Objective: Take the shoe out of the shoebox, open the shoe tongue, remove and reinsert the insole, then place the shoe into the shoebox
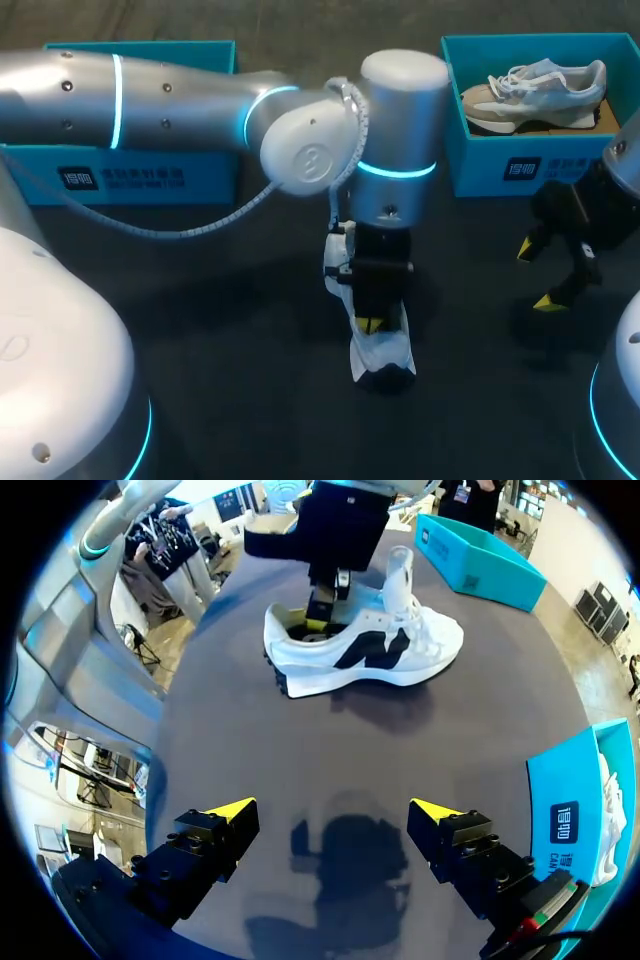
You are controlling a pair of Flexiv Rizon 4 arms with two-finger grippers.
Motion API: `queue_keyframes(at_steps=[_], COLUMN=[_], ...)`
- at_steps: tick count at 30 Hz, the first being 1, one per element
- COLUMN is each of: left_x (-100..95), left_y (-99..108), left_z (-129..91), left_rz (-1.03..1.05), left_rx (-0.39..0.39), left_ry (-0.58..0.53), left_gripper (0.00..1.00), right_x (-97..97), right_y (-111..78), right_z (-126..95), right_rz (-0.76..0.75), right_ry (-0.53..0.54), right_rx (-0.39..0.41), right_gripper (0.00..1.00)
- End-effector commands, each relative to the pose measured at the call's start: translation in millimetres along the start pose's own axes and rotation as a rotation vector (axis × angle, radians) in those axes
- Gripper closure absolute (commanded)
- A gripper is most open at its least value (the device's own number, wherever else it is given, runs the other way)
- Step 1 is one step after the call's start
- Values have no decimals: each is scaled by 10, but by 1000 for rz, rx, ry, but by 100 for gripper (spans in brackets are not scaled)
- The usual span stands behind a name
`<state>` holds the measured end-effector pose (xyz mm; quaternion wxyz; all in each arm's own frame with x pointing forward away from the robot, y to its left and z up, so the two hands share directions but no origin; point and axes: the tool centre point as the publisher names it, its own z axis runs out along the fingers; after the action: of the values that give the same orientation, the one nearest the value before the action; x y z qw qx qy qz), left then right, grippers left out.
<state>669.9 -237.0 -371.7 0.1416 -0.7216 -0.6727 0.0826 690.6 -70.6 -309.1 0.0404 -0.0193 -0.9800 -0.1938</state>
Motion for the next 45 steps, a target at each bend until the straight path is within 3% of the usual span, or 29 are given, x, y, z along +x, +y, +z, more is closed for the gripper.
queue_keyframes(at_steps=[1, 15, 22, 26, 36, 39, 45], left_x=[-26, -62, -40, -14, 9, -20, -88], left_y=[-21, 15, 63, 43, -16, -29, -44], left_z=[-94, 280, 332, 257, -163, -176, -37], left_rz=[9, -23, -33, -31, -21, -3, -11], left_rx=[2, 7, 9, 15, -37, 8, 22], left_ry=[36, 99, -44, -62, -104, -106, -42], left_gripper=[100, 100, 100, 100, 100, 100, 100], right_x=[10, 10, 10, 10, 10, 10, 10], right_y=[0, 0, 0, 0, 0, 0, 0], right_z=[1, 1, 1, 1, 1, 1, 1], right_rz=[1, 1, 1, 1, 1, 1, 1], right_ry=[-2, -2, -2, -2, -2, -2, -2], right_rx=[2, 2, 2, 2, 2, 2, 2], right_gripper=[0, 0, 0, 0, 0, 0, 0])
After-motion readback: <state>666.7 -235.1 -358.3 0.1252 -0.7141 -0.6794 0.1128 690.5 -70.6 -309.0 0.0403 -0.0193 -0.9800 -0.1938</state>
